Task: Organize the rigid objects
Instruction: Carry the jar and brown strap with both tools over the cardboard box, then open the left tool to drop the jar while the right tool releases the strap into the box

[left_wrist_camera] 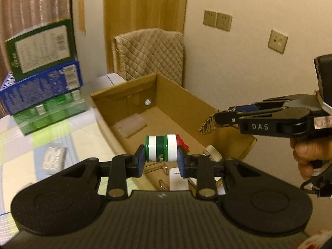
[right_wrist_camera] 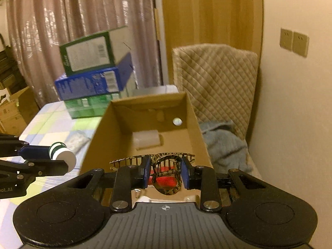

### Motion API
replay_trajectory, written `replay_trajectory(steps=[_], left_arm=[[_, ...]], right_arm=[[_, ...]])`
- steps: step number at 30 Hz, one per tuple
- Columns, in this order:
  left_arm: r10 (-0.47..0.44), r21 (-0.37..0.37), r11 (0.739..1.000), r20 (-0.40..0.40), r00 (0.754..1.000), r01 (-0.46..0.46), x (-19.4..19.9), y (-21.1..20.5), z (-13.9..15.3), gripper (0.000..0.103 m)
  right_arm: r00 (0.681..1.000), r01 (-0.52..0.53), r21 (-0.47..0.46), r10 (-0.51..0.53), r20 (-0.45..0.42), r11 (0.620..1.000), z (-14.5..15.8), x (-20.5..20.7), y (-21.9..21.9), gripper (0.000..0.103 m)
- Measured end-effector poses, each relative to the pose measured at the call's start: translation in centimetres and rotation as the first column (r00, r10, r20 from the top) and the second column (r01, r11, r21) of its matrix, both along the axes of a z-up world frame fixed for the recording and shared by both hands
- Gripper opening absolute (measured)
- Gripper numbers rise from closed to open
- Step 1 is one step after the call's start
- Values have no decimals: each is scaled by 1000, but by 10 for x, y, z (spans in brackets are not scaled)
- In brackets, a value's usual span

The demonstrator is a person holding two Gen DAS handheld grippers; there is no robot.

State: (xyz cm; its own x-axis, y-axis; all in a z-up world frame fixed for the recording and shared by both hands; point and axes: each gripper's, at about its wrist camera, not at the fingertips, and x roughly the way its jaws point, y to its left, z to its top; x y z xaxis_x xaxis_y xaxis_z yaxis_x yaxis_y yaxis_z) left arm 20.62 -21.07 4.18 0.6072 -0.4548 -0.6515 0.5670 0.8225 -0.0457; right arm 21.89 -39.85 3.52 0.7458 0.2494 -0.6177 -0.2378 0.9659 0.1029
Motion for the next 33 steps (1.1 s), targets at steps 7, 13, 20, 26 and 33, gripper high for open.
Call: replay_trajectory(steps=[7,13,20,26,33], left_arm=[[-41,44,998,-34,999,42,14,-26,-28,26],[-43,71,996,-38,998,46,22,-36,-42,27],[16,29,999,-9,1000,-16,24,-21,-29,37],[58,-3,998,4,998,-58,21,2,-14,37],[92,-6,996,8,996,-92,16,23,-10,37]], right_arm=[[999,23,4,-23,-43,1000,-20,13,-15,27],[998,25,0,-25,-60,1000,-27,21,-16,27],[998,24,-2,-24,-64,1000,-28,21,-15,27],[997,21,-8,-22,-77,1000,-30,20,-10,27],[996,24,-13,-25,-89,1000,-30,20,-3,27]])
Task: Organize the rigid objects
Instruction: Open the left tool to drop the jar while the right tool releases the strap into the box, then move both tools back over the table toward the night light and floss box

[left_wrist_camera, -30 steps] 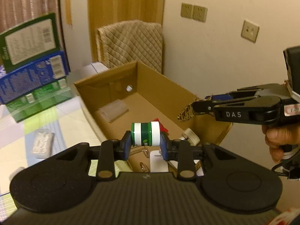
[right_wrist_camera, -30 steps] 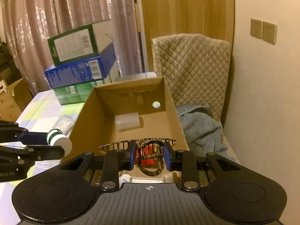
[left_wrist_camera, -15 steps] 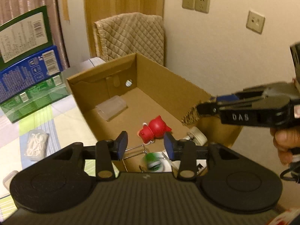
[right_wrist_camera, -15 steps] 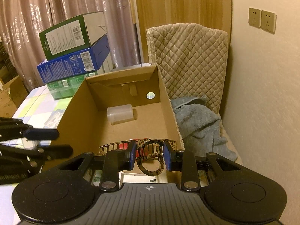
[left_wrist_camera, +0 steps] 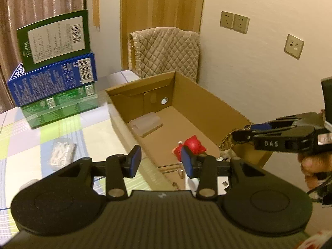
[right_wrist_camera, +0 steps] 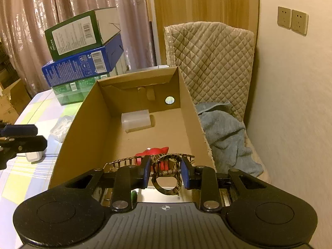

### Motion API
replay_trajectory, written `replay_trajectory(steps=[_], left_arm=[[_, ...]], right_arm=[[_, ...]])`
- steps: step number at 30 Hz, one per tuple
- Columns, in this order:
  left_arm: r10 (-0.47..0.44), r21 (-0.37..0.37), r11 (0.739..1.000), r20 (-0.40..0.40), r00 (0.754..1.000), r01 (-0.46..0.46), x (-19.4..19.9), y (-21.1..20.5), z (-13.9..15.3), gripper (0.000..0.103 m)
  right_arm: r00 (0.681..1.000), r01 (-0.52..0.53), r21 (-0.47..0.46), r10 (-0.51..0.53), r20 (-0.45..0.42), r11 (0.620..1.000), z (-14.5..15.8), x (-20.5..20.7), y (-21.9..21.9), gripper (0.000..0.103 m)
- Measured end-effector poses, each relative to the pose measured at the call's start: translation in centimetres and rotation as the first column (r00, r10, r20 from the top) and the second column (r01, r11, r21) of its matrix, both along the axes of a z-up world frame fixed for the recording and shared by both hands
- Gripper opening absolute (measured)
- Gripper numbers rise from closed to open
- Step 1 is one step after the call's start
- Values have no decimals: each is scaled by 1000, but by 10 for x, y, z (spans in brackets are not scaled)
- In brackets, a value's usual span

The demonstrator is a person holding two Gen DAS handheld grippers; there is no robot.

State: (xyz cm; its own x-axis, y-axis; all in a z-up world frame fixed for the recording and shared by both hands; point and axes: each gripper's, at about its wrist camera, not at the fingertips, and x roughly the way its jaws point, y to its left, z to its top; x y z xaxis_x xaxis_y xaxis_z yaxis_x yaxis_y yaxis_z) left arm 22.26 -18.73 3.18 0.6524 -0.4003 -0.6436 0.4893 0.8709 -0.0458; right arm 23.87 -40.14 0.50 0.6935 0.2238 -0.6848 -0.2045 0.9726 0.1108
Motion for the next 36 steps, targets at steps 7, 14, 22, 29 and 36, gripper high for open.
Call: replay_trajectory(steps=[7,14,22,29,36], left_arm=[[40,-8,999,-1,999,-40,-5,25,2,38],[118,-7,993,10,993,-118,-11,68,10,42],[257,5,966,23,966,-257,-25,148,18,51],[373,5,928,19,928,-373,-36,212,12,66],[432,15,902,5,902,-432,-43,248,-14,79]], right_arm=[[998,33,49,-35,44,998,16,-3,-2,58],[997,10,58,-14,82,998,36,-14,11,58],[987,-51,84,37,159,995,61,-35,48,60],[973,-130,122,104,205,984,78,-49,97,65],[961,-195,151,158,225,969,74,-55,151,70]])
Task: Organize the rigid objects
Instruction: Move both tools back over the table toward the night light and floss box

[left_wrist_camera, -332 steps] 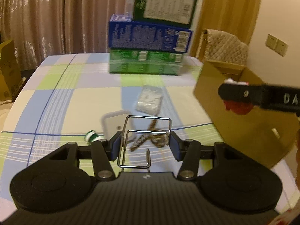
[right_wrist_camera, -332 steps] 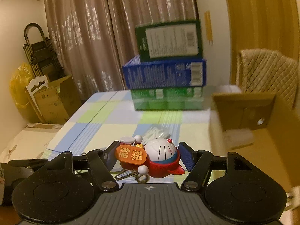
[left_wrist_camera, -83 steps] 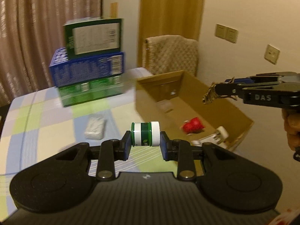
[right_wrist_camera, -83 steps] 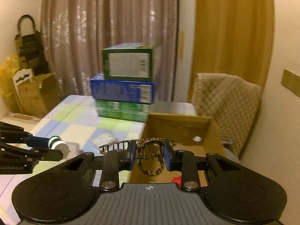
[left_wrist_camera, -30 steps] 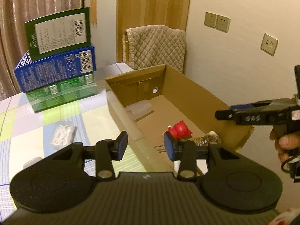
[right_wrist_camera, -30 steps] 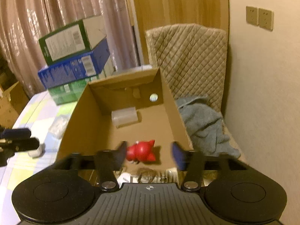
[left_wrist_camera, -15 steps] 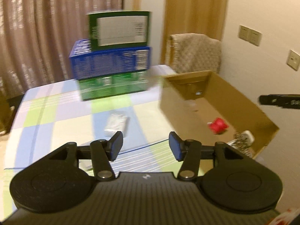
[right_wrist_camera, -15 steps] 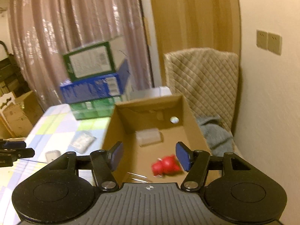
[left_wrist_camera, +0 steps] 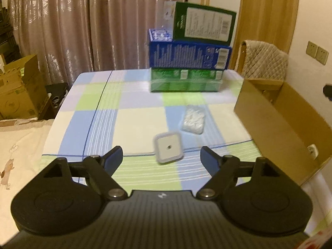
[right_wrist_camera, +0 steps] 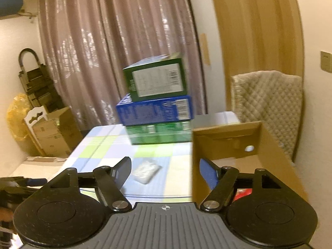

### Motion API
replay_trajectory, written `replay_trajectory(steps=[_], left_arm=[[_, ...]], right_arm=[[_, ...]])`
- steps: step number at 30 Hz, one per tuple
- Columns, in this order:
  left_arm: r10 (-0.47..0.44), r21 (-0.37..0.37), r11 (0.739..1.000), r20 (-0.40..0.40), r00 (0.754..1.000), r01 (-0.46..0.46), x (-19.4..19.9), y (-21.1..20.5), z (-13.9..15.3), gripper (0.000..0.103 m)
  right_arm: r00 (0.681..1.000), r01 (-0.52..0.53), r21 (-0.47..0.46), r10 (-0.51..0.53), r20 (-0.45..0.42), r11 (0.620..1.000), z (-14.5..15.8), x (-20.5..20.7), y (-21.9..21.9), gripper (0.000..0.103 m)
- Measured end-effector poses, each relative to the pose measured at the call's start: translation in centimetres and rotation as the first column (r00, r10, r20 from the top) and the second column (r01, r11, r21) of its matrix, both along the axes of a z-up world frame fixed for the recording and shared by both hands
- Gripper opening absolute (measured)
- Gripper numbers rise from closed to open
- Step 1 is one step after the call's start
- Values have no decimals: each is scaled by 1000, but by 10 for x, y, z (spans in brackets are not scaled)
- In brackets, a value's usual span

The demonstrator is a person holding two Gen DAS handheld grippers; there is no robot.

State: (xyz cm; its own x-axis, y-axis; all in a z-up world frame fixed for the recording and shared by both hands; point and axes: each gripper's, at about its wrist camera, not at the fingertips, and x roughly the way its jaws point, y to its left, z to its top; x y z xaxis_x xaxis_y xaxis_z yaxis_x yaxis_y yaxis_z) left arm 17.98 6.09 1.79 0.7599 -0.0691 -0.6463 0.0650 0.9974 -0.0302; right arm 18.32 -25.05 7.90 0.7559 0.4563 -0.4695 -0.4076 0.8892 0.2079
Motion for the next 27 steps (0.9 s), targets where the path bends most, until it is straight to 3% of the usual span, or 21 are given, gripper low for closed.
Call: replay_trajectory(steps=[7,12,16,21,27], left_arm=[[34,-24,999,-36,999,-35,11,6,-39,85],[55,-34,998,-20,998,-56,29,-1,-62,88],[49,-20,999,-5,999,-50,50,-11,-78,94],[47,-25,999,-32,998,-47,77,-18,-100,95],[45,7,999,-12,999,-45,100,-30,-114,96]], right_arm=[[998,-46,-5,45,-40,999,-33,6,51,72],[996,-30,2,30,-84,1000,-64,19,79,72],[991,-10,10,11,-131,1000,-88,38,91,72],[986,50,47,-42,-160,998,-110,63,96,72],[982,49,38,-41,-185,998,-135,83,101,72]])
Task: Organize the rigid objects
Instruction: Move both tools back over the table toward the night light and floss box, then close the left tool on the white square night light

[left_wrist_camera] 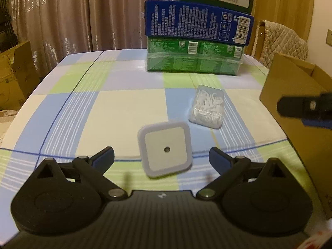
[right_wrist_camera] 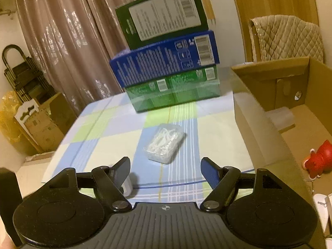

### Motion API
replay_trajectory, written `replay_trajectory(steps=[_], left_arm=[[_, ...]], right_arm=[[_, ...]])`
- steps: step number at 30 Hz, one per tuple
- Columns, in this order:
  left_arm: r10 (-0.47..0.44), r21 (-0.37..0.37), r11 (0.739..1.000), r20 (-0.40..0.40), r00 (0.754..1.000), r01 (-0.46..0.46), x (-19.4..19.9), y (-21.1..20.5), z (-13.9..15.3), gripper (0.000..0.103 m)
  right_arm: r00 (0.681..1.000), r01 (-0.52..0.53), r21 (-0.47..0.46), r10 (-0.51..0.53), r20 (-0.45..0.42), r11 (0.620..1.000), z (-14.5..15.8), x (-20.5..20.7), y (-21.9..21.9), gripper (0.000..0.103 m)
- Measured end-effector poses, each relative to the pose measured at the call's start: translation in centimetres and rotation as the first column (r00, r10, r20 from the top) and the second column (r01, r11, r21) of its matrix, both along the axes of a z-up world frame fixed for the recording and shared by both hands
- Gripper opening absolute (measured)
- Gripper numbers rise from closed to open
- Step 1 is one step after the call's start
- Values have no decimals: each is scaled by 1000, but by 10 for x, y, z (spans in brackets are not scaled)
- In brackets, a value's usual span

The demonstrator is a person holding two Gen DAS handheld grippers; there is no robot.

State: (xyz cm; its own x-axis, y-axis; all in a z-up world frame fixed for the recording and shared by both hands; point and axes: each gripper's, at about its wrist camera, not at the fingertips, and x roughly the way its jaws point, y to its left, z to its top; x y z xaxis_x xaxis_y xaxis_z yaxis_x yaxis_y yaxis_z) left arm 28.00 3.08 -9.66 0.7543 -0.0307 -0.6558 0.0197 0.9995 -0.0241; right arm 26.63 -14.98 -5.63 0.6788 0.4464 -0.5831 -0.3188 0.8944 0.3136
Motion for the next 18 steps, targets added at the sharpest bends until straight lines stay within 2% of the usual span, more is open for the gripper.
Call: replay_trajectory(steps=[9,15,18], left_arm=[[9,22,1000,-6,1000,-9,27,-3,-19,93],[26,17,1000,-29,999,-25,35,1,-24,84],[16,21,1000,-41,999,-15,34,3,-24,74]], right_arm=[[999,28,-9,-28,-23,1000,-20,25,-4,72],[999,26,-23,-26,-27,999,-27,29,-1,72],[999,27,-28,-28,-31,999,-29,31,-1,72]])
